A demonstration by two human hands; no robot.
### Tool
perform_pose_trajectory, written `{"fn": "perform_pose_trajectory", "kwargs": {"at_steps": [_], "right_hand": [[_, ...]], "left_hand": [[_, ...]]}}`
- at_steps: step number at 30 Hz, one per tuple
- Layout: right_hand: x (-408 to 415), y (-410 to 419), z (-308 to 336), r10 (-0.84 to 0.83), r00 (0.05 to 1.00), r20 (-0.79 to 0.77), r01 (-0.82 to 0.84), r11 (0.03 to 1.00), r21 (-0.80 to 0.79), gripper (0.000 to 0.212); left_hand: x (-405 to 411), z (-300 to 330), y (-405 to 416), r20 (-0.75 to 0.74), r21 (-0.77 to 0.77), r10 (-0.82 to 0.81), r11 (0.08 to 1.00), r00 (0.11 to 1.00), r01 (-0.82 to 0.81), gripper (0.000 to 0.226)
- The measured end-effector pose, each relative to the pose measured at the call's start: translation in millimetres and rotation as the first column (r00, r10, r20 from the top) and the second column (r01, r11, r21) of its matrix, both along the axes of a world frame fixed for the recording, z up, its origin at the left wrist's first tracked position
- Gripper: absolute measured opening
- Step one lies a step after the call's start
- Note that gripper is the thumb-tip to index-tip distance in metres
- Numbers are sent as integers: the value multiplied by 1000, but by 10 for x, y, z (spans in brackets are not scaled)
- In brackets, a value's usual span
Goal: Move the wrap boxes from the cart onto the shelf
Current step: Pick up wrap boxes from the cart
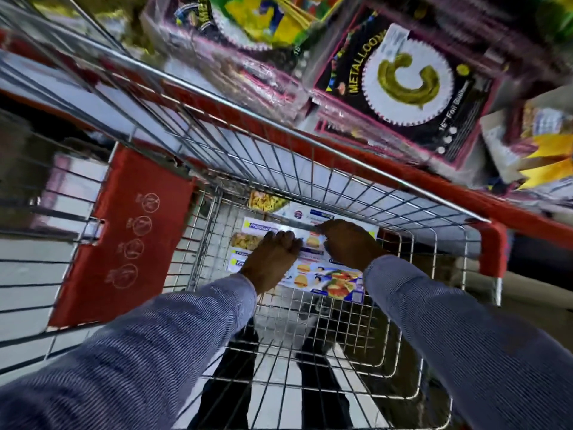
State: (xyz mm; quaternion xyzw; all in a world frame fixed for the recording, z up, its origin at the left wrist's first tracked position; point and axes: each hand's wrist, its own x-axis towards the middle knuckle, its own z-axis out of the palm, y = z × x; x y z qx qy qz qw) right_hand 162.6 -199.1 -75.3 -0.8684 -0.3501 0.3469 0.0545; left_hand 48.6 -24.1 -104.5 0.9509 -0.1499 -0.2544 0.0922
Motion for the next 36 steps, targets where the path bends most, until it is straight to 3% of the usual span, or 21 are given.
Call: {"fn": "perform_pose_trajectory", "kwargs": {"at_steps": [3, 12, 19, 28, 36], "right_hand": [[74, 62, -32, 19, 1000, 15, -19, 1000, 22, 51], [-19, 366, -156, 213, 968, 130, -203, 976, -84, 54], [-96, 397, 88, 40, 992, 118, -41, 999, 8, 60], [47, 415, 2061, -25, 985, 170, -13, 975, 221, 54], [406, 457, 4720, -77, 948, 307, -50, 922, 384, 34]], "left_hand": [[3, 152, 32, 15, -66, 25, 998, 1000, -24, 62], [-246, 339, 155, 92, 10, -74, 997, 993, 73, 65], [-308, 709, 196, 95, 5, -65, 998, 993, 65, 58], [-255, 2431, 327, 163, -79, 18, 997, 986, -5, 43], [164, 4512, 352, 464, -60, 41, 998, 885, -15, 70]]}}
